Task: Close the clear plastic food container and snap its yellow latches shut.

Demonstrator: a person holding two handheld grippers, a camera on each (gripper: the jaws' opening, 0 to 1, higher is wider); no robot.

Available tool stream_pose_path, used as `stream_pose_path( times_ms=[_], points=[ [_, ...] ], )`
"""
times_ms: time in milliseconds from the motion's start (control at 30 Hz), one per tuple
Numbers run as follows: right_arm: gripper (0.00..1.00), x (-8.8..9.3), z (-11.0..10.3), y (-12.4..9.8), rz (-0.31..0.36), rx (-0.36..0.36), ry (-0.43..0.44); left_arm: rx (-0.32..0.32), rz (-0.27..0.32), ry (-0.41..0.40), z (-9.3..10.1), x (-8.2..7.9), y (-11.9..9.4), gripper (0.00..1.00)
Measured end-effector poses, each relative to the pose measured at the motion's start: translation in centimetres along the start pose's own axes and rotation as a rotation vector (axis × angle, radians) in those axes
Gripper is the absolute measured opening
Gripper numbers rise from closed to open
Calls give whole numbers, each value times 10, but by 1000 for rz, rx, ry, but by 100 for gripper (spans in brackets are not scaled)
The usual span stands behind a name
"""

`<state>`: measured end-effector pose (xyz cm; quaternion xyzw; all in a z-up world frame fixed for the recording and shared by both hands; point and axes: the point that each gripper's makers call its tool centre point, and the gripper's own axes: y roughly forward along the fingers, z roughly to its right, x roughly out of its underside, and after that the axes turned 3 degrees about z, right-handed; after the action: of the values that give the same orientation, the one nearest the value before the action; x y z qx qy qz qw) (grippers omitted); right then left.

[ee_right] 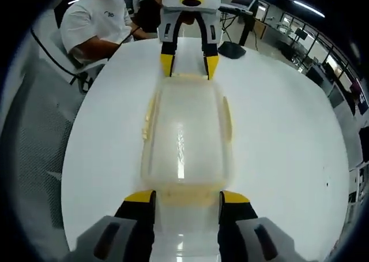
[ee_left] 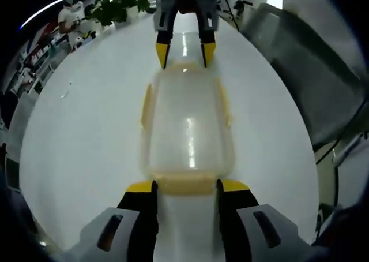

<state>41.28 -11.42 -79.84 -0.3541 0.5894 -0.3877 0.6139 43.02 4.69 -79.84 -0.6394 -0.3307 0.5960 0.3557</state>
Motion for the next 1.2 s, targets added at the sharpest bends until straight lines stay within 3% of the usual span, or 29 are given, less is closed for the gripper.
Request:
stream_pose_path(
  times_ms=[733, 1200],
  points=[
    [37, 4, 2, 4, -92, -3, -32, -5, -26, -29, 5, -2, 3, 39],
    [36, -6, -4, -9, -61, -27, -20, -10, -20, -20, 11, -6, -12, 37]
  ],
)
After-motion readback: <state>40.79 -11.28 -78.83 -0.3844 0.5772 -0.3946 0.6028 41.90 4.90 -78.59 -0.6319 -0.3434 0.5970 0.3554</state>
